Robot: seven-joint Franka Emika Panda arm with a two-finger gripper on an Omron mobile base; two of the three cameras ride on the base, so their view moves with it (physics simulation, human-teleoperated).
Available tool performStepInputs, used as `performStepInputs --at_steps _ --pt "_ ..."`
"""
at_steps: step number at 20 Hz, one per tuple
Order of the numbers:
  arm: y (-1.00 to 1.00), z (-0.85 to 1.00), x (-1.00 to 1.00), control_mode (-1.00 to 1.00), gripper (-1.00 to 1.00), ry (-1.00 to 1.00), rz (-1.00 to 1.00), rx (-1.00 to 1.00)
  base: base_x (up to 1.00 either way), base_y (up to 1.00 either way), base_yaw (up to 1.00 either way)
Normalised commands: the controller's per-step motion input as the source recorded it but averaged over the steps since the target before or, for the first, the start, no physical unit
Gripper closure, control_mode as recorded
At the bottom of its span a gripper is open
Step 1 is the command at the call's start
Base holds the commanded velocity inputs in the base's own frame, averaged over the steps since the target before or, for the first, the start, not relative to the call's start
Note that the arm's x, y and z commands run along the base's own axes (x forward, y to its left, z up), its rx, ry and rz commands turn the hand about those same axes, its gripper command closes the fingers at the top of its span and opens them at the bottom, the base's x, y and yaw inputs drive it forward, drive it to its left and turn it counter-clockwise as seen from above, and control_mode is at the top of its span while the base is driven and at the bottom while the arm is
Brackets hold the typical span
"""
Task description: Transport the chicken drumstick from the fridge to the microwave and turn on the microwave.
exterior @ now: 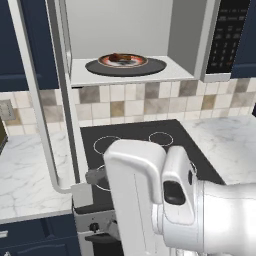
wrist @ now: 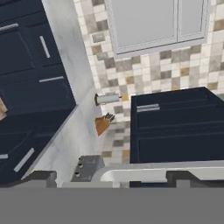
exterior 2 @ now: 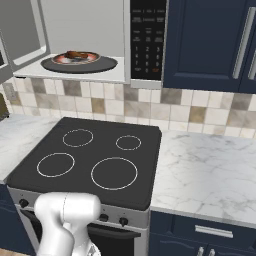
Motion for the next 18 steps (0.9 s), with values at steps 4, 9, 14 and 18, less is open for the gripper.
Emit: performStepInputs --at_steps 4,9,14,18 --pt "0.54 0.02 0.01 -1.00 -1.00 -0.02 0.00 -0.03 0.00 0.00 0.00" --pt "0.42 0.08 0.00 -1.00 -1.00 -0.14 0.00 -0.03 0.00 0.00 0.00" --pt "0.41 0.06 0.06 -1.00 -1.00 -0.10 -0.01 -0.02 0.00 0.00 0.00" --pt "0.34 0.01 0.29 -1.00 -1.00 -0.01 -0.09 -0.01 0.00 0.00 0.00"
